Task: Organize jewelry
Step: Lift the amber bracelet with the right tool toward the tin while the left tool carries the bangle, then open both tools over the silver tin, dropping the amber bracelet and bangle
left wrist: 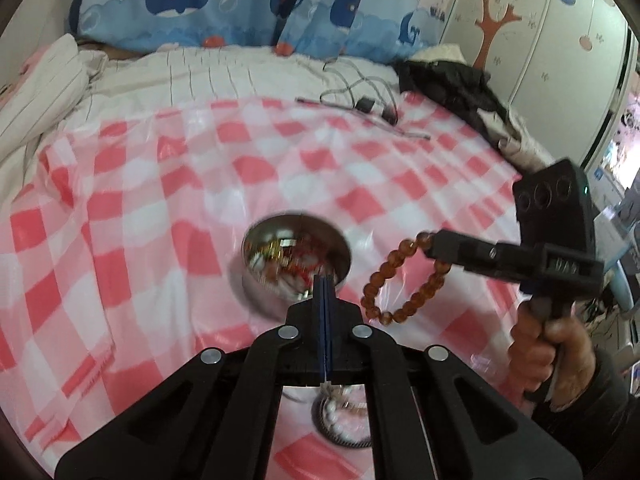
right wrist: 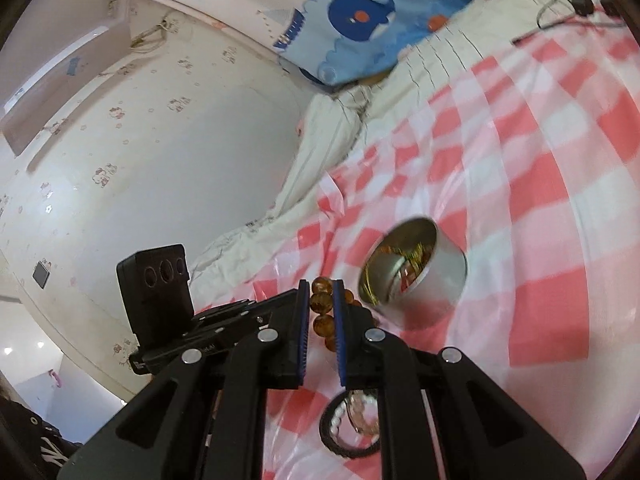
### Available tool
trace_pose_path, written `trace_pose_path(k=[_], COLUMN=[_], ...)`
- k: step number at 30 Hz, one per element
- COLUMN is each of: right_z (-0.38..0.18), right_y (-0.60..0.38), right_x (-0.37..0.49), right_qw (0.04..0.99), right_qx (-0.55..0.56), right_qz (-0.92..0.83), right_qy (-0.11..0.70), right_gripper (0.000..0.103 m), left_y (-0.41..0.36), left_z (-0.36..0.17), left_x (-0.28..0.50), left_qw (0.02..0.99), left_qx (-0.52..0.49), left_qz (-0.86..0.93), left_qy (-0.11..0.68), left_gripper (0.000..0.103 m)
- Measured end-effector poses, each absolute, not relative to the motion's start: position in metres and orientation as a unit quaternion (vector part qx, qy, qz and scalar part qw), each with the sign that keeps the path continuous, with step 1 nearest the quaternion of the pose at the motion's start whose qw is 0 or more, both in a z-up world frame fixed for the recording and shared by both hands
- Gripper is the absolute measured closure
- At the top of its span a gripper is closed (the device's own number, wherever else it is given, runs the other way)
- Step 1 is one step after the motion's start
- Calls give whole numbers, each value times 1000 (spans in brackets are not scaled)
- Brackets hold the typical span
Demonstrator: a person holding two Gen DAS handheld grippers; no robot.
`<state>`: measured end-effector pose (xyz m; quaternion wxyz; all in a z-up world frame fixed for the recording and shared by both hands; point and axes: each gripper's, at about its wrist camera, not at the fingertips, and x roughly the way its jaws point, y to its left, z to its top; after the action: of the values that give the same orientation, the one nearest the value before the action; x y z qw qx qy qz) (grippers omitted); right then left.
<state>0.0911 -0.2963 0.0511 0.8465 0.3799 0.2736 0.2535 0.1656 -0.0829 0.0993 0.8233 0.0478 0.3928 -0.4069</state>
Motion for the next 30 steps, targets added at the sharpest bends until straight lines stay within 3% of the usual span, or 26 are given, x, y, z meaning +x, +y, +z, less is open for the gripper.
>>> trace_pose_path(k=[8,10,11,12,16,18,30], right_z=[53,53,52,52,48,47,45], right_y=[-299,-298,-298,-297,-296,-296,-299], right_x=[95,95,95,96,95,94,91], right_qw=[846,844,844,844,843,842,848], right_qx=[384,385,385,384,383,384,379], right_qz=[251,253,253,253,252,252,235], right_qy=[272,273,275,276,281,282,286], right_gripper=[91,91,91,91,91,91,91], left_y=[-88,-88,-88,-90,-101,-105,-80], left_z=[89,66,56,42,11,10,54], left_x=[171,174,176,178,176,173,172], left_qw=[813,806,803,799,794,796,808], left_qx=[73,98,106,116,167,190,101], left_qz=[-397,-378,-370,-363,-341,-334,-373], left_qy=[419,445,454,466,475,468,445], left_gripper=[101,88,75,71,73,99,100])
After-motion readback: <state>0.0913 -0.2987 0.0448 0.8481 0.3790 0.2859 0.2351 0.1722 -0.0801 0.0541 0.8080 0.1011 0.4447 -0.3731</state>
